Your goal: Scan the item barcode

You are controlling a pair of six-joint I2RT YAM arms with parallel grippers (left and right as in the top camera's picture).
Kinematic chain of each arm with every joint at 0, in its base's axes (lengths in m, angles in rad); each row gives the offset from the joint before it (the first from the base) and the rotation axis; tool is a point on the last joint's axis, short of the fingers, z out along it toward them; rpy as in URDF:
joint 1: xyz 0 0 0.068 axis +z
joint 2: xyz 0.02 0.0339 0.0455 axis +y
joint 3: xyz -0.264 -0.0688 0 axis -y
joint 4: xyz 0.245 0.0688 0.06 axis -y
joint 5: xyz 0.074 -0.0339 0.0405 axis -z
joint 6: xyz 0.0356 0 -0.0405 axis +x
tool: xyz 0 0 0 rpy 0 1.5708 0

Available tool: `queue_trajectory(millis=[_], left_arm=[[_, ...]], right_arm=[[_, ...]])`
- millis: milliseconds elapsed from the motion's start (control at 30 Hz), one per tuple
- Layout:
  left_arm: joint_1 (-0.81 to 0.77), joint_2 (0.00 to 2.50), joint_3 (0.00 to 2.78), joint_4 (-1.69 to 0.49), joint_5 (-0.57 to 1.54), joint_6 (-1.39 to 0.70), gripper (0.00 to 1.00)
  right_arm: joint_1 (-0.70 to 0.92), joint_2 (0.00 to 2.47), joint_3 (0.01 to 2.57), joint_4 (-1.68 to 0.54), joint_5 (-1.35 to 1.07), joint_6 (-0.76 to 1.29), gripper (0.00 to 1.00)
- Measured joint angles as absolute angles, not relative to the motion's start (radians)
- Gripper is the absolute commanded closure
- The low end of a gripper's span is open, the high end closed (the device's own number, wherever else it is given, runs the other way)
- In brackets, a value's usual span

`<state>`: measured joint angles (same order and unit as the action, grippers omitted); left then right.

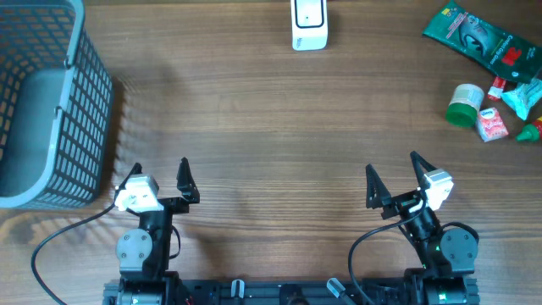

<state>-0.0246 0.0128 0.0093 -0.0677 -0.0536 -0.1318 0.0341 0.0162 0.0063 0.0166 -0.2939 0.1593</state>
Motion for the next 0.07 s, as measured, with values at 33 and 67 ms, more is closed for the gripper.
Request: queue_trajectory(millis=[33, 67], left_arm=[[-0.025, 0.013, 0.009, -0.068, -0.054, -0.132, 0.00], [-0.025, 0.013, 0.009, -0.068, -0.054, -0.132, 0.00]], right_arm=[[0.034, 0.016, 0.006, 0.017, -0.294, 0.159, 0.00], [0.034, 0.016, 0.006, 0.017, -0.294, 0.159, 0.00]])
